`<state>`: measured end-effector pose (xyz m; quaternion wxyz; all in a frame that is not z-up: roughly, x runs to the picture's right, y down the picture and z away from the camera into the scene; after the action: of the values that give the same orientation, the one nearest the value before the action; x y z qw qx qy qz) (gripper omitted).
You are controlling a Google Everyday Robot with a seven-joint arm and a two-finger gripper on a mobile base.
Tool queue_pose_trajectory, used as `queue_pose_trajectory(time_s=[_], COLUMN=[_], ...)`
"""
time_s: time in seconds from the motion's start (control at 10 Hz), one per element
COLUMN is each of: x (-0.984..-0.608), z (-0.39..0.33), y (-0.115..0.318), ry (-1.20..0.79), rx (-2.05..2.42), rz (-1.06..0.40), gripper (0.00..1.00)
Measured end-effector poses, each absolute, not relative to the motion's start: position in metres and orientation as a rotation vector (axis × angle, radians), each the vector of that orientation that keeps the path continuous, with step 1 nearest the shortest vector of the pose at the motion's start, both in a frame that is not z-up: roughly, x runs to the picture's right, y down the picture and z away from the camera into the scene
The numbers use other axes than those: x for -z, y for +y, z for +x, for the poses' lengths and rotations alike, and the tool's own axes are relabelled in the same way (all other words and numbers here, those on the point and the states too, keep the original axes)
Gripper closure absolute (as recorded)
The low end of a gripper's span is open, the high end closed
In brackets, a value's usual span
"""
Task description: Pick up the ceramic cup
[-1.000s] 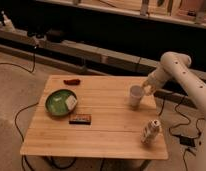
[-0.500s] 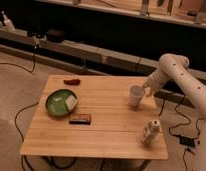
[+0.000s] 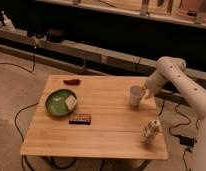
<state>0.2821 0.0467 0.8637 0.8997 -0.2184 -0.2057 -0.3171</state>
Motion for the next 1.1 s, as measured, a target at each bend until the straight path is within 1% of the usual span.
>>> queue_pose_trajectory(time_s=[0.3, 0.4, 0.5, 0.7, 0.8, 1.1], x=[-0.875, -0.878, -0.881, -0.883, -0.882, -0.867], z=[0.282, 0.283, 0.283, 0.281, 0.281, 0.272], y=[0.052, 0.055, 0.057, 0.056, 0.054, 0.033], ry=[-0.42, -0.418, -0.417, -0.408, -0.4, -0.374], rx=[0.667, 0.669, 0.669, 0.664, 0.665, 0.691], rz=[-0.467, -0.479, -0.488, -0.496, -0.499, -0.47], gripper=[0.64, 0.66, 0.74, 0.96, 0.99, 1.0])
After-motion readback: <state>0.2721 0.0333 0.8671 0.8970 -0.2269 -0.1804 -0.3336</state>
